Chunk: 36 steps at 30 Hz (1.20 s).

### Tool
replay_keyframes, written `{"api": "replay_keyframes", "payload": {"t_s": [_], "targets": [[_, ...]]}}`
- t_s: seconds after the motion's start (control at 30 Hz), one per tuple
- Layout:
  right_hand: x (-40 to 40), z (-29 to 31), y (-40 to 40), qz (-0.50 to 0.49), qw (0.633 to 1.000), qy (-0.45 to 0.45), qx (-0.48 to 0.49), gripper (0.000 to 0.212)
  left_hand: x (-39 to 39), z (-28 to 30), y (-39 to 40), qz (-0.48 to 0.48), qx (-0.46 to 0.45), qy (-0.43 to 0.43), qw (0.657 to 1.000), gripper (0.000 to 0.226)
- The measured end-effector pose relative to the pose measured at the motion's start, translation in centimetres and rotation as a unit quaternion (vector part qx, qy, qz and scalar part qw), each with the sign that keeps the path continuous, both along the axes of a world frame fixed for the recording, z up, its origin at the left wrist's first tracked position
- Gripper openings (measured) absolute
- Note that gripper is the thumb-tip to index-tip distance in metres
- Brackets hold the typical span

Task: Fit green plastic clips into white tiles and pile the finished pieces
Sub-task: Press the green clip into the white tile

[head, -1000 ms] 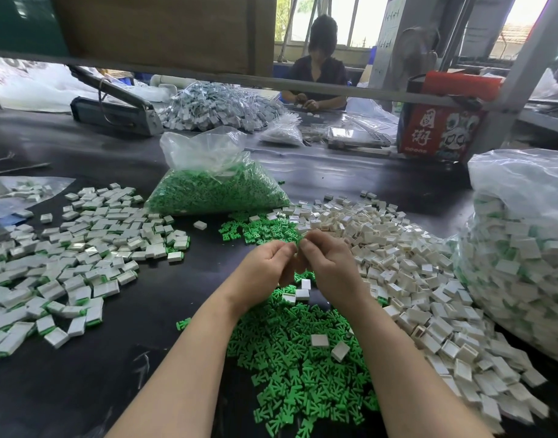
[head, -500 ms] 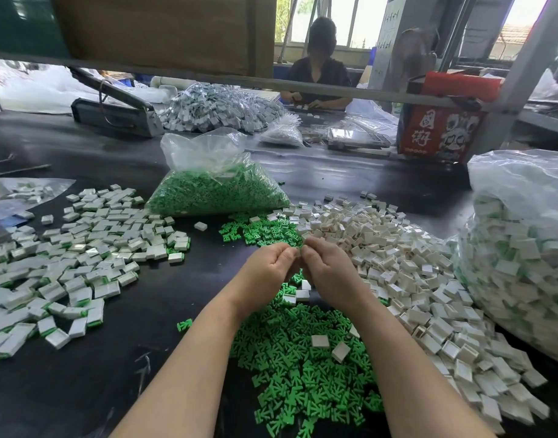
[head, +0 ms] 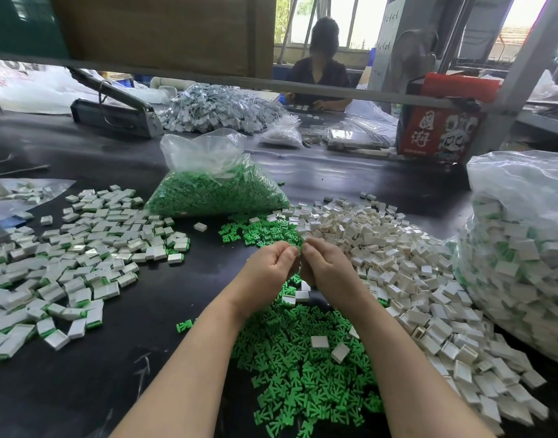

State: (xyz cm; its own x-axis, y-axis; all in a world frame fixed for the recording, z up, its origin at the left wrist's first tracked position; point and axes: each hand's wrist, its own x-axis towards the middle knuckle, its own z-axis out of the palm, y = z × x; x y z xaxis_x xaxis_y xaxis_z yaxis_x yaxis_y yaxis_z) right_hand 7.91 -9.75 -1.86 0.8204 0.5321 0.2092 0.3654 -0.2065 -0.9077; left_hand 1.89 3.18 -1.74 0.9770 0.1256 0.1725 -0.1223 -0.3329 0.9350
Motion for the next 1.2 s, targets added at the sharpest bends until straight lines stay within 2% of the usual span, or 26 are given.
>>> {"api": "replay_keyframes", "payload": {"t_s": [0.2,0.53,0.67,1.2], "targets": [[-0.2,0.4,-0.3,0.017,0.999,0.037,-0.008,0.033,0.0,-0.3,-0.1,0.004,0.033,0.004,0.999,0.033],[0.0,-0.6,0.1,-0.003,0.992,-0.065,-0.109,0.052,0.5,-0.7,-0.1,0.025,0.149,0.027,0.988,0.030],[-0.2,-0.7,0.1,-0.018,0.981,-0.117,-0.153,0.050,0.4,-0.7,-0.2,0.013,0.162,0.043,0.986,0.034],[-0.3,-0.4,-0.1,-0.034,0.967,-0.138,-0.213,0.049,0.5,-1.2,-0.5,-0.006,0.173,0.043,0.984,0.033]]}}
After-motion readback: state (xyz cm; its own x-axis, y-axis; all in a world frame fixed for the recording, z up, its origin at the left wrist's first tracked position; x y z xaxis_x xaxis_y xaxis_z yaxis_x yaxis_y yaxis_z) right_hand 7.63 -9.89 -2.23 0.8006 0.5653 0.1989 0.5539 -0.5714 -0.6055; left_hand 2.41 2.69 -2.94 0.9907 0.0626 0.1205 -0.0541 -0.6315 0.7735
